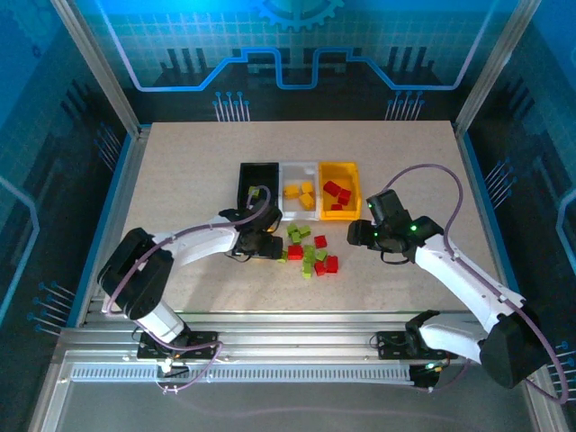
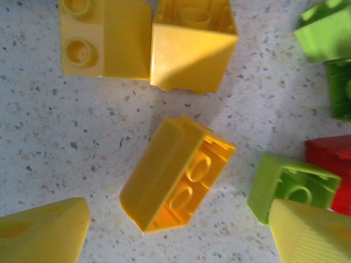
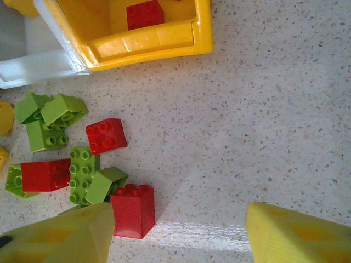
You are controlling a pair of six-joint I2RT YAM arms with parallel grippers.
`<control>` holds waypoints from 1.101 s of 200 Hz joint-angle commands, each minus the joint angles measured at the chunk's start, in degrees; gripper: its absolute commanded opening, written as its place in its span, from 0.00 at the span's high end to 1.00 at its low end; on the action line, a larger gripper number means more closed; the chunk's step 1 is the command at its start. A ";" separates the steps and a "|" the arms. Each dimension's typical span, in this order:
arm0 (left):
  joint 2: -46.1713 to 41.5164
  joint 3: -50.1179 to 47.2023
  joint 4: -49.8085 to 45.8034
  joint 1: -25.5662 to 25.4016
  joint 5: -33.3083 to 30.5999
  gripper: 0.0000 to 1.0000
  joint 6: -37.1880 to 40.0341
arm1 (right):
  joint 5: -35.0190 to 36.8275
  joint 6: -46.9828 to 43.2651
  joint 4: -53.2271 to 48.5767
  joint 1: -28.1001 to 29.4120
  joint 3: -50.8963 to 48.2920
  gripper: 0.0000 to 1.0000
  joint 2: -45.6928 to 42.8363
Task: Sort the legos into containers by color
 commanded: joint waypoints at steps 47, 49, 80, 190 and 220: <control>5.38 0.87 4.06 1.15 -3.60 0.30 1.23 | 0.45 0.00 -0.68 -0.60 1.04 0.35 -1.62; 5.52 0.87 4.06 1.19 -3.63 0.31 1.24 | 0.52 0.00 -0.72 -0.64 0.97 0.35 -1.69; 6.33 0.19 4.50 1.17 -3.40 0.42 1.08 | 0.47 0.00 -0.76 -0.69 0.71 0.35 -2.06; -6.44 6.40 1.57 -3.46 -0.61 0.66 -3.69 | -0.08 1.13 1.88 -0.95 -0.76 0.35 -1.59; 3.73 18.70 3.58 -0.32 0.36 0.67 -2.71 | 0.00 1.48 2.26 -0.95 -1.44 0.35 -0.51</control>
